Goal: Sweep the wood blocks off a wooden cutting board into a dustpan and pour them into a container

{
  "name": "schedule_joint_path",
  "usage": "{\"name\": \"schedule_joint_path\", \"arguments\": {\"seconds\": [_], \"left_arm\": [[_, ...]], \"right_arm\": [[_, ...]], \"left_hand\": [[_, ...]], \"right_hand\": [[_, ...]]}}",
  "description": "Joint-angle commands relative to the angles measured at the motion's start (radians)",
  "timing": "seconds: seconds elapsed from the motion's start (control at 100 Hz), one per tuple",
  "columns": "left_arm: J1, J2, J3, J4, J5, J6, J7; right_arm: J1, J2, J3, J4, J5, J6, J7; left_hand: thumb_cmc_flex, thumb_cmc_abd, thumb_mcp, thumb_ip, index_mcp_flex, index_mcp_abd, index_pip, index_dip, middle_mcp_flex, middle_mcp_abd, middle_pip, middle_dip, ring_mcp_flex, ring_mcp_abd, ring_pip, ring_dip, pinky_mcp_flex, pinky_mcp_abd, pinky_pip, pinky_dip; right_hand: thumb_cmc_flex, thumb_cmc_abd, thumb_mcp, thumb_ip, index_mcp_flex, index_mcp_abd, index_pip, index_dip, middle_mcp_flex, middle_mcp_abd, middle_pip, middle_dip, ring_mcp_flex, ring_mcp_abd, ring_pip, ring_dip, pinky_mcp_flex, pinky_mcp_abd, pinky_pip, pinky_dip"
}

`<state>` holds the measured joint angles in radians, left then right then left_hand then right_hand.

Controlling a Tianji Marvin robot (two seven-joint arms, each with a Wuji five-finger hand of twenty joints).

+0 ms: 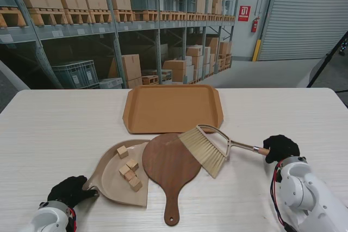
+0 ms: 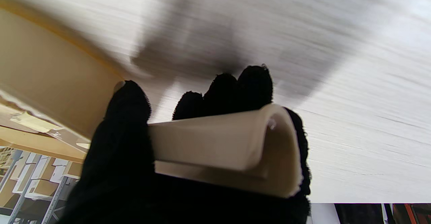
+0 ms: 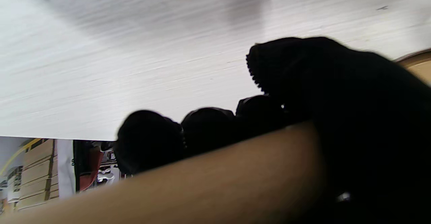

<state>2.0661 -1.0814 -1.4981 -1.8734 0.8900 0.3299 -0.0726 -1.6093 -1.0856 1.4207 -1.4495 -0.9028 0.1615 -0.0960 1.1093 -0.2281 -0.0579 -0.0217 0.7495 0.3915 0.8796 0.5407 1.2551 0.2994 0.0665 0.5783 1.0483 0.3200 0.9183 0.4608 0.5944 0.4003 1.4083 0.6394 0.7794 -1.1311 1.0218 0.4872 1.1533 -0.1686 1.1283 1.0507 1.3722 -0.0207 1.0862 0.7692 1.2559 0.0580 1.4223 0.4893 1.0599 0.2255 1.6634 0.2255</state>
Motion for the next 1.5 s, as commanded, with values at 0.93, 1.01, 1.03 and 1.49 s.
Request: {"name": "schedule_joint_path", "arguments": {"seconds": [0.93, 1.01, 1.03, 1.49], "left_arm": [[-0.001, -0.001, 0.004, -0.005, 0.005, -0.002, -0.024], [0.0, -0.001, 0.004, -0.005, 0.005, -0.002, -0.025], [0.0, -0.001, 0.004, -0.006, 0.005, -0.002, -0.025], [0.003, -0.001, 0.003, -0.009, 0.007, 0.0, -0.025]], "right_arm": [[-0.032, 0.024, 0.046, 0.127, -0.083, 0.065, 0.029], [-0.031, 0.027, 0.044, 0.133, -0.091, 0.067, 0.043], [-0.031, 0.028, 0.044, 0.134, -0.093, 0.068, 0.048], [-0.044, 0.049, 0.054, 0.113, -0.16, 0.044, 0.155]], "left_hand": [[0.096, 0.085, 0.064, -0.001, 0.09, -0.075, 0.051, -0.004, 0.04, -0.256, 0.928, 0.006, 0.065, -0.143, 0.021, 0.01, -0.023, -0.034, 0.013, -0.015], [0.096, 0.086, 0.065, 0.0, 0.09, -0.075, 0.051, -0.004, 0.04, -0.255, 0.928, 0.005, 0.065, -0.143, 0.021, 0.01, -0.023, -0.034, 0.013, -0.015], [0.09, 0.092, 0.063, -0.001, 0.09, -0.074, 0.051, -0.004, 0.04, -0.255, 0.927, 0.005, 0.065, -0.143, 0.021, 0.01, -0.023, -0.034, 0.013, -0.015], [0.091, 0.091, 0.063, 0.0, 0.09, -0.075, 0.049, -0.004, 0.039, -0.255, 0.927, 0.005, 0.064, -0.144, 0.021, 0.01, -0.023, -0.034, 0.013, -0.015]], "right_hand": [[0.115, 0.109, 0.548, -0.002, 0.167, -0.12, 0.117, -0.003, 0.075, -0.021, 0.048, 0.008, 0.042, -0.026, 0.044, -0.011, 0.033, 0.037, 0.089, -0.016], [0.113, 0.113, 0.548, -0.015, 0.165, -0.12, 0.11, -0.006, 0.075, -0.022, 0.038, 0.003, 0.043, -0.025, 0.032, -0.018, 0.025, 0.039, 0.085, -0.018], [0.112, 0.115, 0.548, -0.02, 0.165, -0.119, 0.107, -0.007, 0.074, -0.022, 0.033, 0.002, 0.043, -0.024, 0.029, -0.02, 0.022, 0.039, 0.083, -0.019], [0.018, -0.018, 0.548, -0.589, -0.058, -0.092, -0.188, -0.227, -0.102, 0.009, -0.299, -0.109, -0.023, 0.038, -0.448, -0.124, -0.22, 0.02, -0.171, 0.025]]}}
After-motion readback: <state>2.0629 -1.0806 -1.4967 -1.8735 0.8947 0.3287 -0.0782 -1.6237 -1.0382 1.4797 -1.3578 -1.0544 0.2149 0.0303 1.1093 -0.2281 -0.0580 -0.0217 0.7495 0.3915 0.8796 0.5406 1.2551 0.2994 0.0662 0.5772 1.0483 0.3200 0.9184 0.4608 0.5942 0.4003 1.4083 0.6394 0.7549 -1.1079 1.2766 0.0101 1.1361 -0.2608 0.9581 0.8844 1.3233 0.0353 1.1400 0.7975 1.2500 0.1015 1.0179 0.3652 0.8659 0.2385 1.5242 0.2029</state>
